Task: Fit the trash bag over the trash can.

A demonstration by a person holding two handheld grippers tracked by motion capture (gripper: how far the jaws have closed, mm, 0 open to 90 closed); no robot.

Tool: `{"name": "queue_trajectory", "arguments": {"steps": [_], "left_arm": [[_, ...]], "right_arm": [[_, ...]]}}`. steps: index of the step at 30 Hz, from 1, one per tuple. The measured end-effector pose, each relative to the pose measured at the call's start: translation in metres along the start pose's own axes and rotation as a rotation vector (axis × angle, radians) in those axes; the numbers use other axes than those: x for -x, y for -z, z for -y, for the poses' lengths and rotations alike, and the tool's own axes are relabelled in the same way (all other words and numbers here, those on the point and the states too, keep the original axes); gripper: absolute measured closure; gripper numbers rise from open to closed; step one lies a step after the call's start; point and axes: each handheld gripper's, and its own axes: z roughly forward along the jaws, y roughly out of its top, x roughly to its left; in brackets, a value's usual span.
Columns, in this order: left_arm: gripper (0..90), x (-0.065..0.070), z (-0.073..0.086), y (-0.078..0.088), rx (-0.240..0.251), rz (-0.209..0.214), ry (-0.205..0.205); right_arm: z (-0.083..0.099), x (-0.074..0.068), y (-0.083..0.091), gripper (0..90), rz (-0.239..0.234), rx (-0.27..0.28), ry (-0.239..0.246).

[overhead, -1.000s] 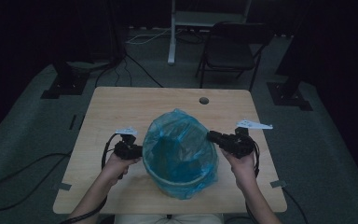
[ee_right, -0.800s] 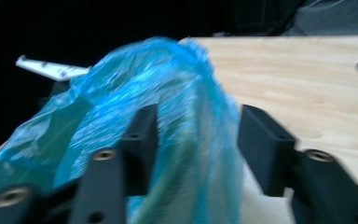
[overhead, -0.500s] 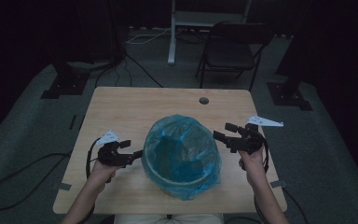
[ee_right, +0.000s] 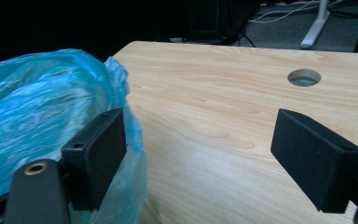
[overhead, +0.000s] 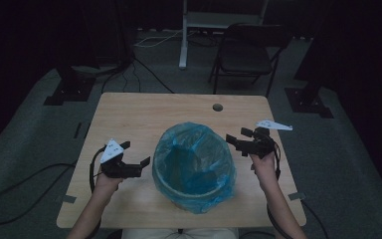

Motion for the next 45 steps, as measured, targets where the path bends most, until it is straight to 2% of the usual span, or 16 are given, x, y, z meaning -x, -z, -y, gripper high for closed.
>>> {"name": "queue_trajectory", "arguments": {"steps": [4, 8, 18, 23, 27, 29, 31, 34, 37, 39, 40, 42, 45], "left_arm": [[0.8, -0.003, 0.002, 0.002, -0.009, -0.022, 0.000], [0.8, -0.006, 0.005, 0.006, -0.004, -0.027, -0.002], [0.8, -0.014, 0.021, 0.022, -0.030, -0.062, 0.003], [0.9, -0.020, 0.034, 0.034, -0.040, -0.087, 0.009], [0.8, -0.025, 0.044, 0.045, -0.052, -0.104, 0.024], [0.8, -0.027, 0.047, 0.047, -0.059, -0.112, 0.022], [0.8, -0.030, 0.057, 0.056, -0.083, -0.131, 0.010], [0.9, -0.034, 0.068, 0.064, -0.097, -0.153, 0.022], [0.9, -0.038, 0.080, 0.073, -0.109, -0.179, 0.034], [0.9, -0.041, 0.088, 0.080, -0.127, -0.199, 0.038], [0.8, -0.041, 0.088, 0.080, -0.127, -0.199, 0.038], [0.8, -0.047, 0.096, 0.091, -0.137, -0.234, 0.053], [0.9, -0.052, 0.105, 0.104, -0.128, -0.266, 0.084]], "right_arm": [[0.002, 0.004, -0.001, 17.6, 0.002, 0.003, -0.011], [0.004, 0.007, 0.002, 17.6, 0.002, 0.019, -0.013], [0.017, 0.017, 0.010, 17.6, 0.077, 0.046, 0.013], [0.029, 0.025, 0.016, 17.6, 0.106, 0.061, -0.010], [0.042, 0.030, 0.019, 17.6, 0.138, 0.063, -0.012], [0.049, 0.034, 0.020, 17.6, 0.150, 0.063, -0.021], [0.058, 0.037, 0.023, 17.7, 0.163, 0.070, -0.027], [0.072, 0.042, 0.026, 17.8, 0.154, 0.091, -0.034], [0.086, 0.047, 0.027, 17.7, 0.168, 0.053, -0.047], [0.096, 0.049, 0.027, 17.6, 0.189, 0.021, -0.027], [0.096, 0.049, 0.027, 17.6, 0.189, 0.021, -0.027], [0.110, 0.052, 0.031, 17.6, 0.228, -0.001, -0.026], [0.125, 0.057, 0.038, 17.6, 0.256, -0.005, -0.046]]}}
